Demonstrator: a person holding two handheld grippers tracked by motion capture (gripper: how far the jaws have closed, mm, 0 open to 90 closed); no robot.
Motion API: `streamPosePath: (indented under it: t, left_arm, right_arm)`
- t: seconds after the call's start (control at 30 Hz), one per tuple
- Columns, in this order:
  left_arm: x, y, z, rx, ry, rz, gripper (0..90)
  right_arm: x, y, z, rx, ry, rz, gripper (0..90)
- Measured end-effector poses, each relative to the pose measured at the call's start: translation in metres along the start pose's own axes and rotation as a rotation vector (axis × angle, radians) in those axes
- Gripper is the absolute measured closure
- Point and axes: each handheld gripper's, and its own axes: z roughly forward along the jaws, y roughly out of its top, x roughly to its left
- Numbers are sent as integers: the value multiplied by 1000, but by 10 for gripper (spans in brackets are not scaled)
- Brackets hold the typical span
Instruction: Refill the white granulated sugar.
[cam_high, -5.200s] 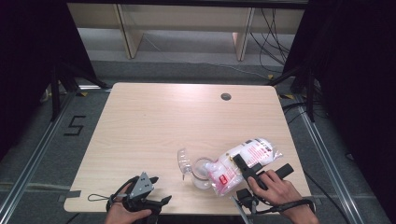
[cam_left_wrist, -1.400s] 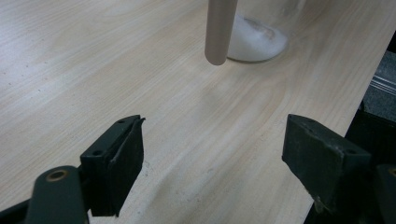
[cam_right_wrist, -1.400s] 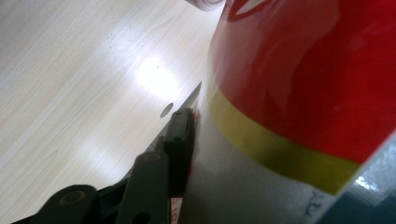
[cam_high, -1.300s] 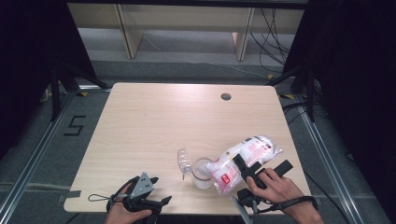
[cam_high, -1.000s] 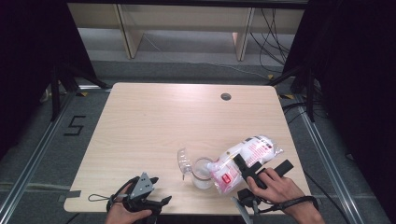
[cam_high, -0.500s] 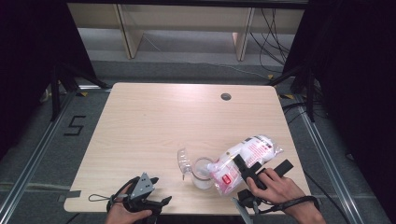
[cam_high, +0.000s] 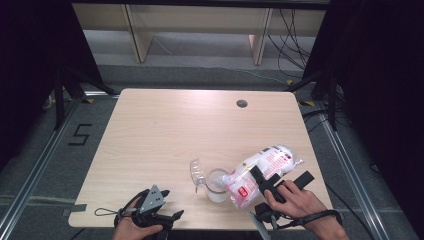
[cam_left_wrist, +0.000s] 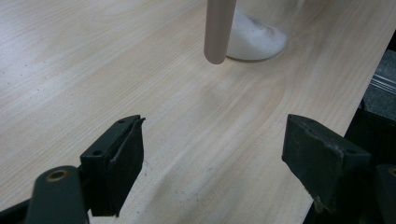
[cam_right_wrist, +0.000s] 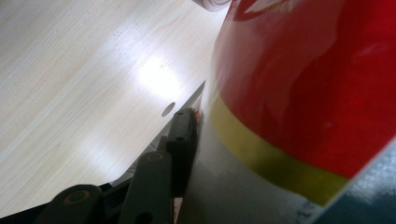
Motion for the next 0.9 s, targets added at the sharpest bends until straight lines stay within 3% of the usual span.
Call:
streamPosePath:
  t: [0.9]
  left_arm:
    - [0, 0, 0, -5, -1, -6, 203]
  right_arm:
    - [0, -1, 0, -10, 16, -6, 672]
